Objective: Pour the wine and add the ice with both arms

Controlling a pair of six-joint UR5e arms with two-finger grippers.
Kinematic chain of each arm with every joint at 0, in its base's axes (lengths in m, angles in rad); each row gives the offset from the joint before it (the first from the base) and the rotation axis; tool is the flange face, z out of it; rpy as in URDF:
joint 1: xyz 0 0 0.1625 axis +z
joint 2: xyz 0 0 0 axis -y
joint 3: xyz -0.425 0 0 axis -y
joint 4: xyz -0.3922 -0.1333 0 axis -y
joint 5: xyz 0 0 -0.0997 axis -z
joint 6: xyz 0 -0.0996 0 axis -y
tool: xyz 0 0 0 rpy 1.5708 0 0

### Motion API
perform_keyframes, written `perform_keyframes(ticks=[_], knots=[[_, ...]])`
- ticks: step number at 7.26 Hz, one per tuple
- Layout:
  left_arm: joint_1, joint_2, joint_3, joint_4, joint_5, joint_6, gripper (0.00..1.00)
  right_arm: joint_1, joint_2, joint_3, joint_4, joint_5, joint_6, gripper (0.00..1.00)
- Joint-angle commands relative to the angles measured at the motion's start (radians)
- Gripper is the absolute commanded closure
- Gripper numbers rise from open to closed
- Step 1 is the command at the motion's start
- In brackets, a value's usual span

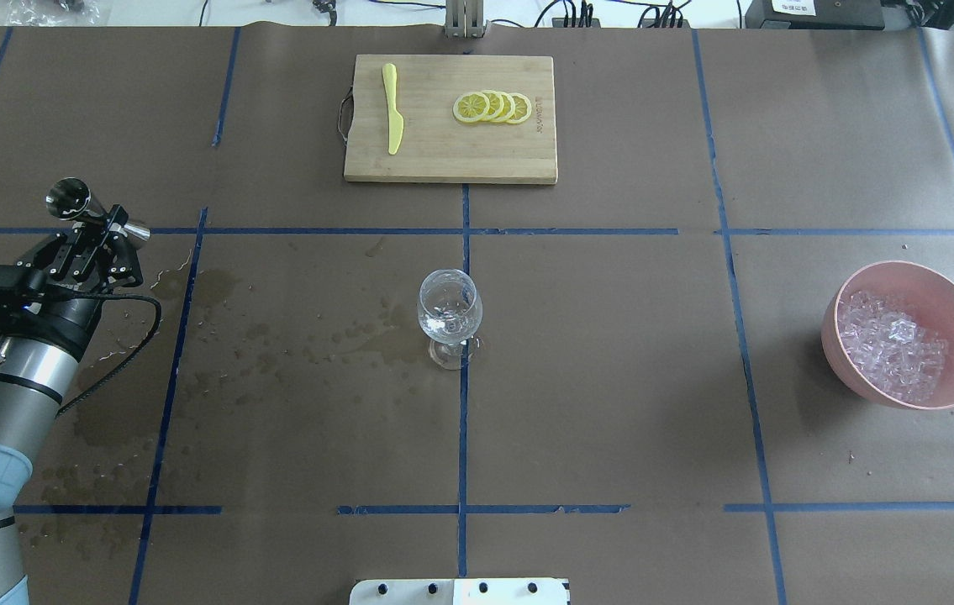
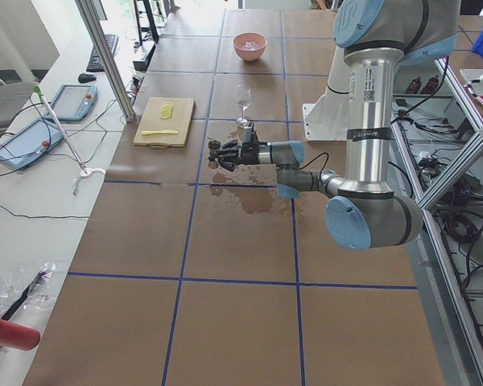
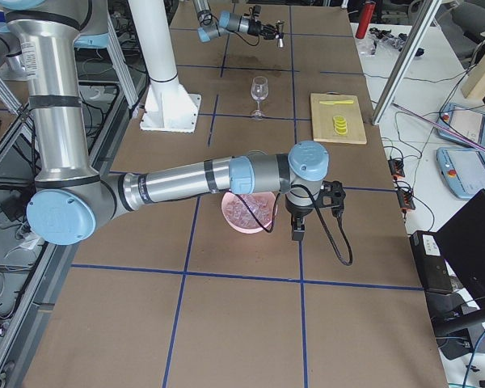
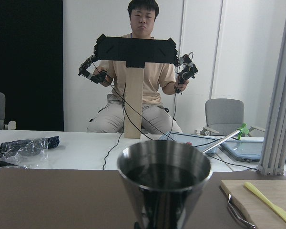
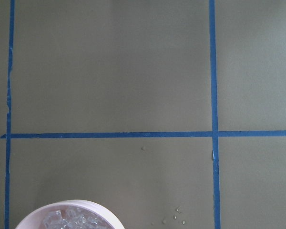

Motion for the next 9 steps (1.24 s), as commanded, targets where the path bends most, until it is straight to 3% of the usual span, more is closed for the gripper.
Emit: perform_keyframes(ticks=[1,3,5,6,9], knots=[[-0.003,-0.095,0.001,0.006,-0.013,0.133,1.0,-0.002,0.0,0.0,0.0,0.001,0.0,0.0],[0.003,-0.243,-0.001,0.041,-0.076,0.134,1.0,-0.002,0.0,0.002,0.0,0.001,0.002,0.0],[0.006,-0.282,-0.078,0.203,-0.148,0.134,1.0,-0.003,0.002,0.002,0.0,0.015,0.002,0.0],[0.008,-0.313,-0.131,0.387,-0.148,0.134,1.0,-0.003,0.002,0.002,0.0,0.017,0.002,0.0],[0.074,-0.386,-0.119,0.474,-0.143,0.134,1.0,-0.005,0.002,0.002,0.0,0.017,0.002,0.0]])
